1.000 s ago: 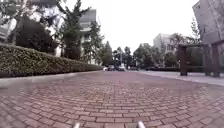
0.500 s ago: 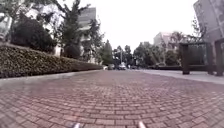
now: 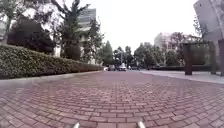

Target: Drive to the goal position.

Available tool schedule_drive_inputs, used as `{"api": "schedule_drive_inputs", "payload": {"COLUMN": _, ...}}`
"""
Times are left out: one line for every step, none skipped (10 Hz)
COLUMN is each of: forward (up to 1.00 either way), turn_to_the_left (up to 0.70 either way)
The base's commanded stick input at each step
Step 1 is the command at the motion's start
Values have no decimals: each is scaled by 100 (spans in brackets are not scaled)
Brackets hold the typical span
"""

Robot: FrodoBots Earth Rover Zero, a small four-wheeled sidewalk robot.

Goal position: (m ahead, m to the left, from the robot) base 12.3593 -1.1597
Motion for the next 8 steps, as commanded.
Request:
{"api": "schedule_drive_inputs", "payload": {"forward": 70, "turn_to_the_left": 0}}
{"api": "schedule_drive_inputs", "payload": {"forward": 70, "turn_to_the_left": 0}}
{"api": "schedule_drive_inputs", "payload": {"forward": 70, "turn_to_the_left": 0}}
{"api": "schedule_drive_inputs", "payload": {"forward": 70, "turn_to_the_left": 0}}
{"api": "schedule_drive_inputs", "payload": {"forward": 70, "turn_to_the_left": 0}}
{"api": "schedule_drive_inputs", "payload": {"forward": 70, "turn_to_the_left": 0}}
{"api": "schedule_drive_inputs", "payload": {"forward": 70, "turn_to_the_left": 0}}
{"api": "schedule_drive_inputs", "payload": {"forward": 70, "turn_to_the_left": 0}}
